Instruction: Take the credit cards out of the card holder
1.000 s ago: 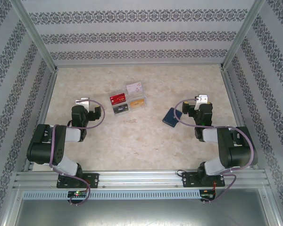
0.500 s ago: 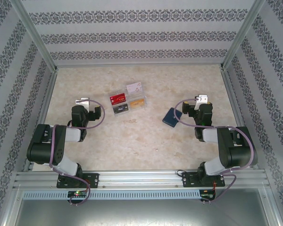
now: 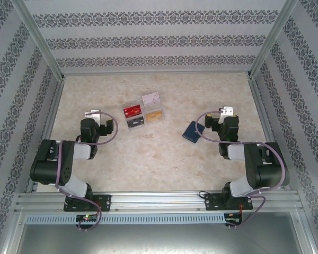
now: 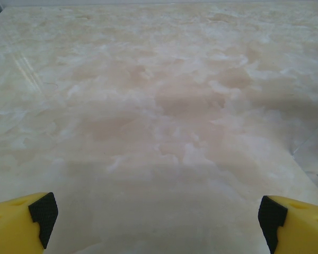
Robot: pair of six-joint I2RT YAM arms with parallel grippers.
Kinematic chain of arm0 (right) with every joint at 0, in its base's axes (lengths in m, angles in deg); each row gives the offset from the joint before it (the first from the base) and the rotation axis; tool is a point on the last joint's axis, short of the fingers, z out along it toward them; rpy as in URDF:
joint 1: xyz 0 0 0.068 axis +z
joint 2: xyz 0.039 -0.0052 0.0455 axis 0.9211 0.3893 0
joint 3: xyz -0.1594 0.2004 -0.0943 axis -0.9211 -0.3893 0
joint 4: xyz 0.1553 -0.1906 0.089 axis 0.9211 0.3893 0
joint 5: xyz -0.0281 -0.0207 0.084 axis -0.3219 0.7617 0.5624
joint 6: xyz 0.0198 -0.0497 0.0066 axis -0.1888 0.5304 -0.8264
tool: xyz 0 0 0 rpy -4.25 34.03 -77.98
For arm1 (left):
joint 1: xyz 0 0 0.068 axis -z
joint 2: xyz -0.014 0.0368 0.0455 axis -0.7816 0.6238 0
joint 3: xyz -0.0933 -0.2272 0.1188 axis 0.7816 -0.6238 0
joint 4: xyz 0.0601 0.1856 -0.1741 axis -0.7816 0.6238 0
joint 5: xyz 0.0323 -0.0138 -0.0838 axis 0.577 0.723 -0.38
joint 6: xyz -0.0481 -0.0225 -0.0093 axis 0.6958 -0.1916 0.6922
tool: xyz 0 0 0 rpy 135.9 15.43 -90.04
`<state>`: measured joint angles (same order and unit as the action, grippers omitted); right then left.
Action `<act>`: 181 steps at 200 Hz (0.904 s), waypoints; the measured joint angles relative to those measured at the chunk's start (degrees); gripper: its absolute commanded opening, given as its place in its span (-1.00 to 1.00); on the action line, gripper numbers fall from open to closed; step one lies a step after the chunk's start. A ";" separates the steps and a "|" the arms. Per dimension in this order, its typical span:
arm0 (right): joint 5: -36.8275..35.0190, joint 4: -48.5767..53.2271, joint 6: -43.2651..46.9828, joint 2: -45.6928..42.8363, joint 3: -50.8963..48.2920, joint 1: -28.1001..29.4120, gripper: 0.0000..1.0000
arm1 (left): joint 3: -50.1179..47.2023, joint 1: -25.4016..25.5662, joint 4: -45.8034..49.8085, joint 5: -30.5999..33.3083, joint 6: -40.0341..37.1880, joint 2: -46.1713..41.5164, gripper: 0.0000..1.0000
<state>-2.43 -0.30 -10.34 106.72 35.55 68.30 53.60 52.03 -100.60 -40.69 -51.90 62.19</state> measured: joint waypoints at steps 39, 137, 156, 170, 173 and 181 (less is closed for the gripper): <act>1.18 7.89 0.04 -4.35 2.32 0.02 0.96 | 2.32 0.00 7.45 3.13 0.50 -5.35 0.99; -2.27 43.58 -14.62 -13.64 22.23 3.48 0.96 | 22.16 0.00 44.13 0.48 17.73 -18.60 0.99; -1.22 52.22 -19.50 -11.65 26.60 4.90 0.96 | 24.52 0.00 50.18 -1.44 20.13 -18.62 0.99; 0.63 57.83 -22.97 -9.90 29.03 6.16 0.96 | 25.00 0.00 53.11 -2.67 21.16 -18.73 0.99; 1.09 58.80 -23.61 -9.49 29.42 6.34 0.96 | 25.00 0.00 53.53 -2.93 21.31 -18.78 0.99; 2.78 60.96 -25.55 -8.26 30.23 6.93 0.93 | 25.00 0.00 54.77 -3.58 21.55 -18.82 0.99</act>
<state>0.35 60.66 -35.89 98.46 65.78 75.23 78.60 52.03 -45.83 -44.28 -30.35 43.37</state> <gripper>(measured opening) 0.981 0.994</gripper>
